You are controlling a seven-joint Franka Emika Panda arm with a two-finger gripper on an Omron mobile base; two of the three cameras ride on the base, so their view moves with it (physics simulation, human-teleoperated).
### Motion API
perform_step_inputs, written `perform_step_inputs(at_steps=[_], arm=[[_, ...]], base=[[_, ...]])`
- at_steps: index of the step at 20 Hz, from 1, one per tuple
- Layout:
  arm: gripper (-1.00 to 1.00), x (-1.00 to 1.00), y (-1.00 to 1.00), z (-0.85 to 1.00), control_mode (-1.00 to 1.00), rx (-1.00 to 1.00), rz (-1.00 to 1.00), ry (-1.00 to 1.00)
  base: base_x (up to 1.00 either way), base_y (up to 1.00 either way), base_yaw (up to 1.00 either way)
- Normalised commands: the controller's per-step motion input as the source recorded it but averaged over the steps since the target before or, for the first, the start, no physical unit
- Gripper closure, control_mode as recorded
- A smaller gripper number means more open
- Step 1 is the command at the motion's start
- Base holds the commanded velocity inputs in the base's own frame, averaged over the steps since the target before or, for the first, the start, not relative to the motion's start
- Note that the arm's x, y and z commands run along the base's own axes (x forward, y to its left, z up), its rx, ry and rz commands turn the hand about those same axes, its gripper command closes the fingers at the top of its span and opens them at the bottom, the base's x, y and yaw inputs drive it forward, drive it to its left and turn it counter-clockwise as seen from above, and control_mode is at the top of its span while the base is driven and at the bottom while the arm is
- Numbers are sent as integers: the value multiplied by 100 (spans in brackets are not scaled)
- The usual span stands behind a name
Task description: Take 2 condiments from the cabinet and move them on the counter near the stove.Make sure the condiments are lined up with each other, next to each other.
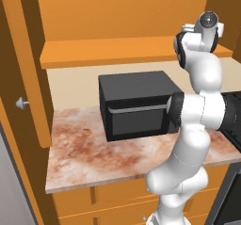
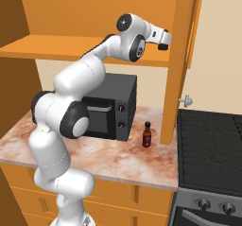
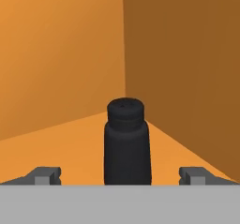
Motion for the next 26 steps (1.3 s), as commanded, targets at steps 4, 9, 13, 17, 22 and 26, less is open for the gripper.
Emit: perform_step_inputs(at_steps=[4,9,13,17,22,26], arm=[[-100,11,-13,-4,-100,0,0,0],[-100,13,-12,-4,-100,0,0,0],[-100,14,-10,-6,-100,0,0,0],[-100,12,-8,-9,-100,0,0,0],[-100,5,-3,-7,-100,0,0,0],[100,7,-2,-7,-100,0,0,0]], base=[[0,0,0],[0,0,0],[0,0,0],[0,0,0],[0,0,0],[0,0,0]])
